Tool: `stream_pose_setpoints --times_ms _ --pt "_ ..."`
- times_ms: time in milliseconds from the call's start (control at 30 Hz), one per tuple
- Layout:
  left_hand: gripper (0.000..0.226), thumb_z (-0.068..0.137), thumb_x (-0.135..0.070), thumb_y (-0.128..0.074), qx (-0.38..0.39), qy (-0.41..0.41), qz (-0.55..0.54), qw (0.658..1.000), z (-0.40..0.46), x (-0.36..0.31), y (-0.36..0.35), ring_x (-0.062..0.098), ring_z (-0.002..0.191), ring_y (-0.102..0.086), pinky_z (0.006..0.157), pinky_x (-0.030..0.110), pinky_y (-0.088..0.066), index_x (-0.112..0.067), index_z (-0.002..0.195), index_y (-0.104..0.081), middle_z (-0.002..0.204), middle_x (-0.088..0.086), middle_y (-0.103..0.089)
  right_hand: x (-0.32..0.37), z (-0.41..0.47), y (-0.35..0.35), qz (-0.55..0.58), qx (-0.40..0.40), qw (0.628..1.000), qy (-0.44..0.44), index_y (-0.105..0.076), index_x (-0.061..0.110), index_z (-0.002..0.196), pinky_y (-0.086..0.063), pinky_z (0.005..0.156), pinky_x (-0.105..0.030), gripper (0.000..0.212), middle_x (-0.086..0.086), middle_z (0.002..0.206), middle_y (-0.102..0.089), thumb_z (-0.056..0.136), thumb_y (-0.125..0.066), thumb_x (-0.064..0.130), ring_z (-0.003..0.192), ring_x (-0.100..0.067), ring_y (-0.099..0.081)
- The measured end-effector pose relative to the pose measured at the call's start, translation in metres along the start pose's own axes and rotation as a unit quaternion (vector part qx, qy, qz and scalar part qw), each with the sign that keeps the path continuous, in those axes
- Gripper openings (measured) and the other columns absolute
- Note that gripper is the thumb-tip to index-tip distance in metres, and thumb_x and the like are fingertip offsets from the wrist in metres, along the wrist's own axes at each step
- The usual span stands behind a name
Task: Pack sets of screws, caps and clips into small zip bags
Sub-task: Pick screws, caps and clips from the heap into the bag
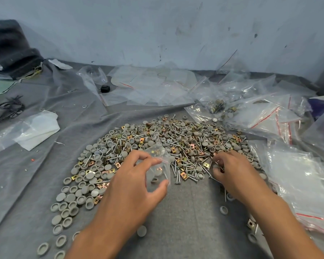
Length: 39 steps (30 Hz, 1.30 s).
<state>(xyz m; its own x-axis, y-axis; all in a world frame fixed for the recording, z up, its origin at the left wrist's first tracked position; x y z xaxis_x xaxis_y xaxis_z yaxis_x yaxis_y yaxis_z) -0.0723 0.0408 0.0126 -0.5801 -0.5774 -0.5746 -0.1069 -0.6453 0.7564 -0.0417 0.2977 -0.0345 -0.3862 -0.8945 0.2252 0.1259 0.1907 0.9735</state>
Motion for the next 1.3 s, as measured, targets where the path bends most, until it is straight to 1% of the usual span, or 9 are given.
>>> stream_pose_setpoints --times_ms 167,300,500,667,800,933,1033,1133,1300 --pt "0.046 0.082 -0.055 -0.065 0.004 0.000 0.007 1.000 -0.001 -0.001 -0.001 -0.017 0.085 -0.048 0.064 0.008 -0.036 -0.037 0.124 -0.064 0.110 -0.029 -0.043 -0.006 0.000 0.002 -0.003 -0.001 1.000 -0.019 -0.064 0.027 0.106 -0.031 0.058 -0.020 0.012 0.012 0.089 -0.043 0.096 -0.057 0.030 0.078 -0.007 -0.045" --pt "0.047 0.083 -0.057 -0.064 0.005 -0.003 0.011 1.000 0.000 -0.001 -0.001 -0.019 0.086 -0.047 0.064 0.008 -0.036 -0.039 0.126 -0.063 0.110 -0.029 -0.042 -0.007 0.000 0.000 -0.015 0.008 1.000 -0.014 -0.066 0.029 0.106 -0.036 0.067 -0.025 0.014 0.009 0.095 -0.051 0.095 -0.063 0.037 0.083 -0.011 -0.048" --pt "0.047 0.082 -0.056 -0.064 0.008 -0.003 0.014 1.000 0.000 -0.001 -0.002 -0.017 0.090 -0.048 0.066 0.007 -0.036 -0.037 0.126 -0.063 0.110 -0.029 -0.041 -0.008 -0.002 0.005 0.030 -0.039 0.999 -0.011 -0.064 0.026 0.107 -0.035 0.073 -0.028 0.015 0.007 0.098 -0.049 0.102 -0.052 0.035 0.085 -0.011 -0.046" --pt "0.047 0.082 -0.054 -0.064 0.010 -0.004 0.002 1.000 0.000 -0.002 -0.004 -0.015 0.085 -0.048 0.068 0.009 -0.036 -0.035 0.125 -0.064 0.110 -0.026 -0.042 0.023 -0.010 0.017 0.136 -0.067 0.987 0.047 -0.051 0.032 0.104 -0.034 0.065 -0.020 0.010 0.015 0.094 -0.052 0.104 -0.043 0.037 0.078 0.000 -0.047" --pt "0.048 0.081 -0.056 -0.063 0.011 -0.003 -0.005 1.000 0.000 -0.001 -0.007 -0.013 0.082 -0.050 0.072 0.011 -0.038 -0.033 0.123 -0.065 0.110 -0.025 -0.042 0.093 -0.044 0.041 0.206 -0.104 0.946 0.229 -0.061 0.025 0.113 -0.041 0.083 -0.004 0.021 0.023 0.100 -0.056 0.098 -0.051 0.036 0.092 0.011 -0.054" --pt "0.042 0.076 -0.054 -0.060 0.020 -0.007 -0.013 1.000 0.000 -0.003 -0.009 -0.006 0.079 -0.055 0.072 0.021 -0.051 -0.034 0.112 -0.066 0.111 -0.023 -0.043 0.142 -0.083 0.052 0.135 -0.184 0.891 0.392 -0.071 0.015 0.103 -0.049 0.085 -0.024 0.015 0.005 0.105 -0.065 0.098 -0.064 0.026 0.093 -0.014 -0.059" --pt "0.040 0.074 -0.049 -0.059 0.015 -0.010 -0.011 1.000 -0.001 -0.003 -0.007 -0.007 0.080 -0.056 0.069 0.018 -0.051 -0.036 0.111 -0.065 0.110 -0.023 -0.042 0.143 -0.086 0.052 0.093 -0.231 0.892 0.378 -0.075 0.020 0.098 -0.048 0.085 -0.026 0.011 0.000 0.113 -0.064 0.094 -0.069 0.028 0.094 -0.018 -0.055" --pt "0.042 0.074 -0.049 -0.056 0.010 -0.008 -0.007 1.000 -0.001 -0.003 -0.007 -0.008 0.076 -0.054 0.069 0.024 -0.054 -0.037 0.114 -0.063 0.111 -0.023 -0.041 0.138 -0.081 0.042 0.078 -0.199 0.914 0.345 -0.073 0.024 0.106 -0.045 0.089 -0.025 0.024 0.003 0.119 -0.060 0.095 -0.062 0.043 0.099 -0.015 -0.050" --pt "0.043 0.080 -0.049 -0.068 0.007 -0.004 0.001 1.000 0.000 -0.003 -0.003 -0.010 0.084 -0.053 0.074 0.013 -0.045 -0.035 0.120 -0.064 0.111 -0.026 -0.040 0.099 -0.054 0.055 0.222 -0.202 0.915 0.271 -0.072 0.025 0.105 -0.041 0.093 -0.020 0.022 0.011 0.107 -0.058 0.096 -0.061 0.041 0.101 -0.008 -0.053"
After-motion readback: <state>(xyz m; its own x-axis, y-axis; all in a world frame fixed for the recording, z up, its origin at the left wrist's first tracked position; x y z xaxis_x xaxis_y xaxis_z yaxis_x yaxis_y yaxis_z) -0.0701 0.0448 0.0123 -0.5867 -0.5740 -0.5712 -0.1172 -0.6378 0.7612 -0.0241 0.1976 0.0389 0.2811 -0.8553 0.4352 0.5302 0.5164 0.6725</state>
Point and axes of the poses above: each hand's wrist, its own z-axis towards the middle knuckle, its own y-axis out of the back of the hand, x = y × z, the point moved 10 cm from there along z, towards the middle knuckle
